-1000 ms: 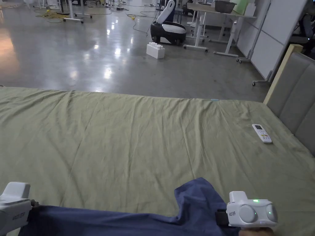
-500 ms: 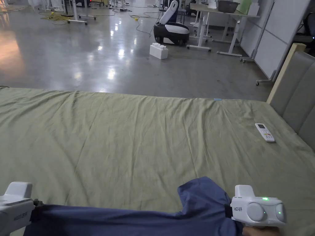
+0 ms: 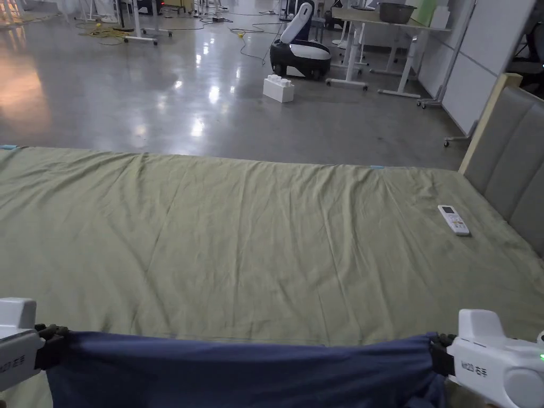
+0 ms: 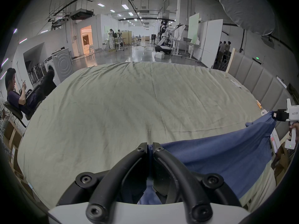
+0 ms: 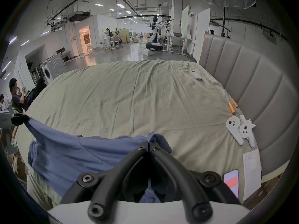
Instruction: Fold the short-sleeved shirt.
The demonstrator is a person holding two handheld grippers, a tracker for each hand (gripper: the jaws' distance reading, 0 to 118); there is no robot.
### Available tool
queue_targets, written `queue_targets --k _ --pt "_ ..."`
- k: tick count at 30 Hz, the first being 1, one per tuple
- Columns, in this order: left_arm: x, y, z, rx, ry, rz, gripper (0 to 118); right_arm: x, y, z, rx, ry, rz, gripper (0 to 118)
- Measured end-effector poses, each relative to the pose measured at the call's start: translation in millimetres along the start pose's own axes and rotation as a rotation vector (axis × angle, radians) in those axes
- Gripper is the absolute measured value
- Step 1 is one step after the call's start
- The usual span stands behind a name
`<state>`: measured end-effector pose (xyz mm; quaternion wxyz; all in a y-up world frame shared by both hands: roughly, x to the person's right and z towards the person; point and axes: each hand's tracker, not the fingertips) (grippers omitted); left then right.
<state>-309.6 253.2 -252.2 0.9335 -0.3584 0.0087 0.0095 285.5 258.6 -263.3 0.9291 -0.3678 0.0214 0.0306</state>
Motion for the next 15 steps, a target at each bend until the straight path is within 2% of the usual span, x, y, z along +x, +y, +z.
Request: queue_targets --k 8,13,15 --pt "-12.9 -45.9 41.6 0.008 -0.024 -0.002 5 -9.3 -61.5 57.1 -0.047 -0.007 0.037 1" --pt "-17.6 -89.5 53.1 -0.074 -0.045 -0.008 5 -17.0 -108.9 63.7 -0.145 -0.032 0.082 1" --pt "-15.4 -107.6 53.9 -0.119 -0.032 -0.036 5 -15.2 -127.9 57.1 -0.179 -0.027 0.068 1"
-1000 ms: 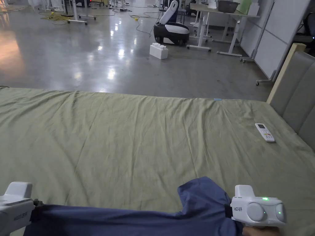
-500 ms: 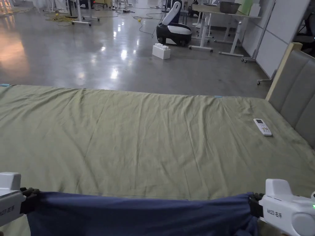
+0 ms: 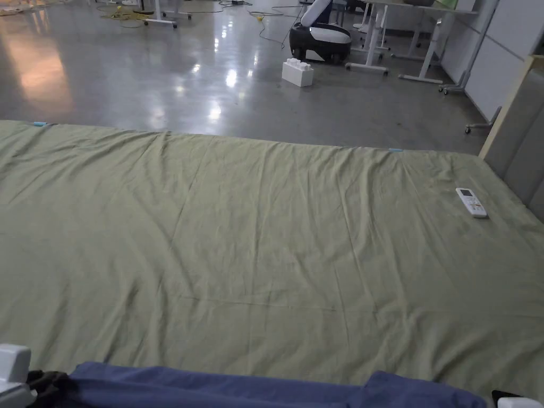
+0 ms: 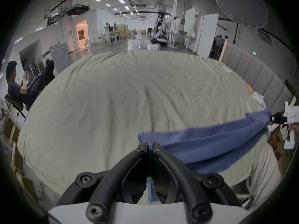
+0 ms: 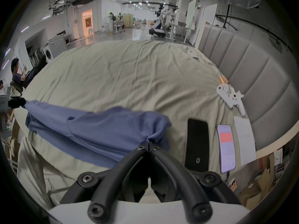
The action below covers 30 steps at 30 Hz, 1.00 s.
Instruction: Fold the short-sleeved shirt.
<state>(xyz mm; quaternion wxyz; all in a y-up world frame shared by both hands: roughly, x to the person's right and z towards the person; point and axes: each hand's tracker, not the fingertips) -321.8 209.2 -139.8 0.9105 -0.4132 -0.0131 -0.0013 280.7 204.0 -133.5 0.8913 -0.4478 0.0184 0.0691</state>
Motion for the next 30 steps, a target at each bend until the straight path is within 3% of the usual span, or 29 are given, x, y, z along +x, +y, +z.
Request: queue_targets --k 9,15,17,18,19,20,21,30 --pt "5.1 -41.8 -30.3 -0.118 0.025 -0.025 6 -7.9 -30.6 -43.9 -0.059 -0.05 0.032 1" --pt "7.8 -49.6 -32.8 -0.102 0.045 0.006 6 -14.2 -35.2 -52.8 -0.048 -0.07 0.033 2" --pt "7.5 -43.6 -27.5 -0.104 0.055 0.005 15 -17.4 -30.9 -46.3 -0.044 -0.091 0.042 16" --pt "7.4 -39.5 -25.2 -0.106 0.075 0.003 23 -18.2 -27.1 -41.0 -0.042 -0.114 0.047 32" --pt "9.3 -35.4 -20.7 -0.101 0.094 -0.003 39 -18.6 -22.0 -34.0 -0.035 -0.138 0.043 63" --pt "9.7 -29.3 -16.1 -0.074 0.096 -0.007 51 -20.3 -13.7 -24.7 -0.014 -0.161 0.038 83" --pt "10.9 -21.4 -11.1 -0.025 0.092 -0.003 59 -20.3 -6.4 -14.8 0.052 -0.163 0.031 92" --pt "65.1 52.7 14.3 0.404 0.099 -0.016 62 -52.2 67.5 28.2 0.533 -0.186 -0.085 93"
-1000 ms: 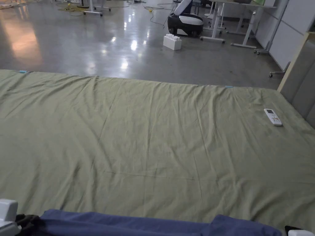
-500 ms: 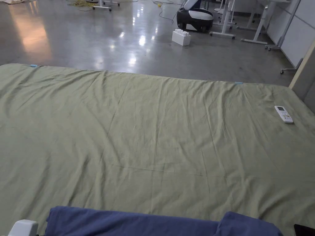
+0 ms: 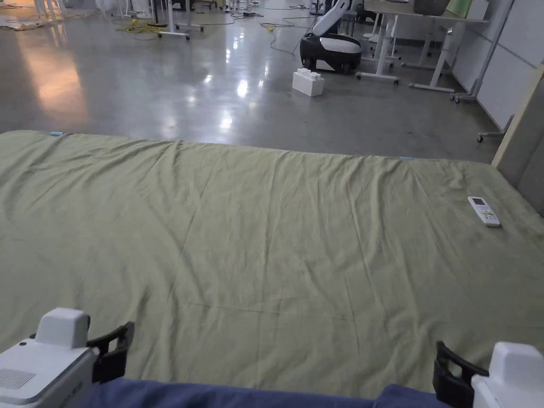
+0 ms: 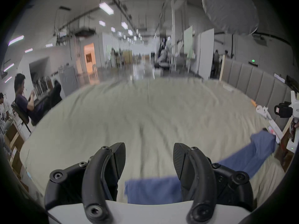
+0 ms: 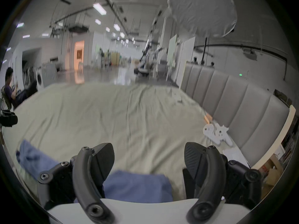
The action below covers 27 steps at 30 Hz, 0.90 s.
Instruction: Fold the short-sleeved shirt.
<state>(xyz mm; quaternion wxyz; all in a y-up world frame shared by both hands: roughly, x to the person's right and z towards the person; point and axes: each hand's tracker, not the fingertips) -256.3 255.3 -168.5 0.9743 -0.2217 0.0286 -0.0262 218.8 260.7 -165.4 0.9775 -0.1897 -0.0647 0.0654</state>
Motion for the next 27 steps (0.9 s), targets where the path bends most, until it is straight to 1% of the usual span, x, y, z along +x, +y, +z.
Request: queue_targets --k 2,5,6,7,8,9,11,12,13,14,15,16,17,18,19,21,27 --pt "13.2 12.6 2.0 0.082 0.015 0.009 62 -10.3 11.3 -0.6 0.096 0.003 -0.036 93" --pt "29.6 24.5 4.7 0.224 0.048 0.015 61 -27.2 25.2 0.0 0.209 0.012 -0.043 92" --pt "36.0 29.0 7.0 0.264 0.06 0.015 61 -33.0 30.3 -0.2 0.235 0.006 -0.042 91" --pt "38.7 32.9 8.9 0.277 0.071 0.031 59 -37.7 34.9 0.7 0.265 0.0 -0.03 85" --pt "37.0 31.5 2.7 0.291 0.069 0.053 55 -42.5 40.4 2.7 0.311 0.006 -0.021 79" --pt "37.4 32.3 0.4 0.293 0.072 0.06 48 -45.4 41.6 3.0 0.297 0.02 -0.049 71" --pt "39.7 34.7 0.0 0.307 0.084 0.068 18 -52.6 48.0 4.1 0.315 0.037 -0.053 43" --pt "49.1 40.0 6.8 0.312 0.09 0.056 12 -56.5 50.2 4.2 0.316 0.038 -0.047 34" --pt "50.4 41.5 7.4 0.312 0.091 0.058 11 -59.0 51.2 4.3 0.324 0.041 -0.045 29" --pt "51.3 41.9 8.2 0.312 0.104 0.062 11 -62.2 53.0 2.4 0.325 0.046 -0.044 29" --pt "49.7 41.4 9.0 0.319 0.099 0.07 10 -64.6 54.4 1.6 0.324 0.046 -0.046 17" --pt "48.2 42.6 7.5 0.324 0.088 0.078 6 -65.4 54.5 1.1 0.32 0.056 -0.059 6" --pt "47.9 43.2 7.3 0.327 0.09 0.078 5 -66.3 54.3 0.6 0.316 0.067 -0.071 6" --pt "47.6 43.8 7.5 0.329 0.094 0.075 5 -68.9 54.2 0.3 0.302 0.068 -0.081 2" --pt "46.7 44.9 7.9 0.327 0.099 0.069 2 -71.7 52.8 0.7 0.309 0.063 -0.069 0" --pt "47.4 47.1 11.0 0.345 0.106 0.06 1 -76.4 53.6 2.7 0.349 0.048 -0.008 0" --pt "37.4 47.6 13.8 0.351 0.127 0.036 1 -79.9 52.9 3.6 0.336 0.047 -0.022 0"
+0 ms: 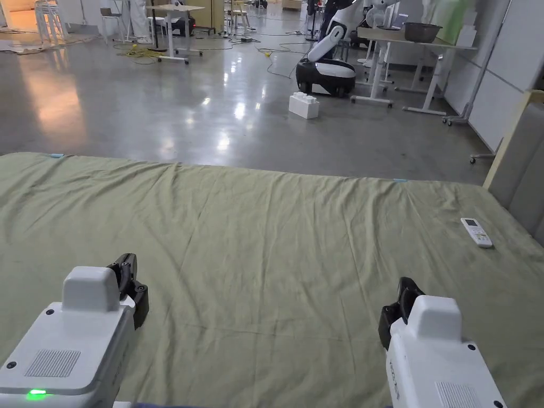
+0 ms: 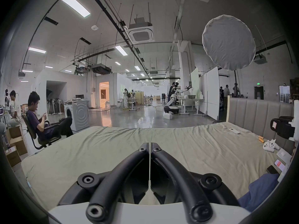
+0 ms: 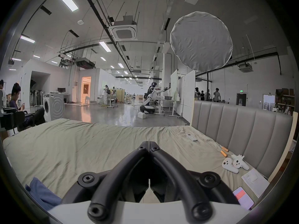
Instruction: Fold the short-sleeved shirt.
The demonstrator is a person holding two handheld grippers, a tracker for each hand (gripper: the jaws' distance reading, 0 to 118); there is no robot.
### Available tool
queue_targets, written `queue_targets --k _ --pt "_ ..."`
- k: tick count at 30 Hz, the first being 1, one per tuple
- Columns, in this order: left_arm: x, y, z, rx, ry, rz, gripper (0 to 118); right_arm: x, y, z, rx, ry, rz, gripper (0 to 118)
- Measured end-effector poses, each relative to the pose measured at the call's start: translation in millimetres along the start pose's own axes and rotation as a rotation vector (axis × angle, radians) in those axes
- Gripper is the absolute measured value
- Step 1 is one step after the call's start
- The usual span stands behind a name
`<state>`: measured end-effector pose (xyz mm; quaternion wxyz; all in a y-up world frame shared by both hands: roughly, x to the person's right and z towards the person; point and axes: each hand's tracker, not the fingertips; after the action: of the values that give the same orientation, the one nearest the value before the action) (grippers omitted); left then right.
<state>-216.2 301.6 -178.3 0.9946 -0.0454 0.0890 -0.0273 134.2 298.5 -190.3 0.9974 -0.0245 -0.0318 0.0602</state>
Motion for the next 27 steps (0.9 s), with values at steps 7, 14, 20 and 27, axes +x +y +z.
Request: queue_targets --k 7,14,20,27 --pt "-48.7 -21.4 -4.0 -0.125 -0.003 0.008 1 3.7 -4.3 -0.4 -0.016 -0.004 0.016 0" --pt "-112.8 -56.8 -0.1 -0.397 -0.065 0.11 1 9.2 -12.9 -3.9 -0.062 0.003 0.034 0" --pt "-159.4 -109.3 -19.0 -0.7 -0.211 0.223 20 7.2 -25.9 -5.9 -0.117 0.015 0.047 0" --pt "-183.0 -144.5 -34.2 -0.804 -0.376 0.516 105 0.3 -42.4 -8.0 -0.188 0.034 0.063 0"
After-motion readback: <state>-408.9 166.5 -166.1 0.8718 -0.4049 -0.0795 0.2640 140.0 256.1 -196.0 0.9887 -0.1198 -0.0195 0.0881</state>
